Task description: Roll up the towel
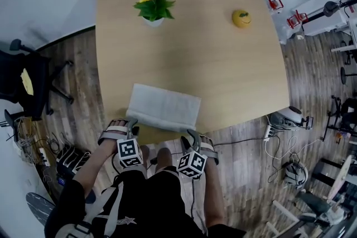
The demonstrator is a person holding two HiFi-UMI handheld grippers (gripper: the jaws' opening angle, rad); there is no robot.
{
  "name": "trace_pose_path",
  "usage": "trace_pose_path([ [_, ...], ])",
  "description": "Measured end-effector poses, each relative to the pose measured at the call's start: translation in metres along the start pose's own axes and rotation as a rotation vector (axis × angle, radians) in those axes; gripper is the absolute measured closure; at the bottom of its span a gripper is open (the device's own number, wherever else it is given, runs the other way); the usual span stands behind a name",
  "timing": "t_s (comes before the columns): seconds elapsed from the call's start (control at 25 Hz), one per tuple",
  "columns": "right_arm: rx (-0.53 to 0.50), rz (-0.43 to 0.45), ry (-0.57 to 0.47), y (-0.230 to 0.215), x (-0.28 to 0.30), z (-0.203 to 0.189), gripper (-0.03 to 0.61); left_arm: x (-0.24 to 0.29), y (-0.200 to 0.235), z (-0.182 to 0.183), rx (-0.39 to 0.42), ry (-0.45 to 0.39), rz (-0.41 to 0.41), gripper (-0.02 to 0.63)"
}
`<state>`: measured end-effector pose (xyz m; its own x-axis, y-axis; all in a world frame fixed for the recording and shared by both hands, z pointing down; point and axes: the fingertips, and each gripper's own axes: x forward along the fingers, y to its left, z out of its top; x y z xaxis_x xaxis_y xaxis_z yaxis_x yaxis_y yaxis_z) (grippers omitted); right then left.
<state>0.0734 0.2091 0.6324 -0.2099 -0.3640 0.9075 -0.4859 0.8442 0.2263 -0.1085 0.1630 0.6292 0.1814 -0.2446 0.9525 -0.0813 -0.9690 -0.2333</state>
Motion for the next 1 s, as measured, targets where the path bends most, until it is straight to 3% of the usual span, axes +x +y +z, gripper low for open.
trace_pose_path([
  [0.52, -0.004, -0.005, 0.015, -0.006, 0.019, -0.002, 0.426, 0.021, 0.004, -0.003, 0.008, 0.002, -0.026, 0.465],
  [1.0, -0.011, -0.035, 0.013, -0.014, 0.024, -0.001, 0.456, 0.027, 0.013, 0.000, 0.015, -0.016, -0.011, 0.520],
])
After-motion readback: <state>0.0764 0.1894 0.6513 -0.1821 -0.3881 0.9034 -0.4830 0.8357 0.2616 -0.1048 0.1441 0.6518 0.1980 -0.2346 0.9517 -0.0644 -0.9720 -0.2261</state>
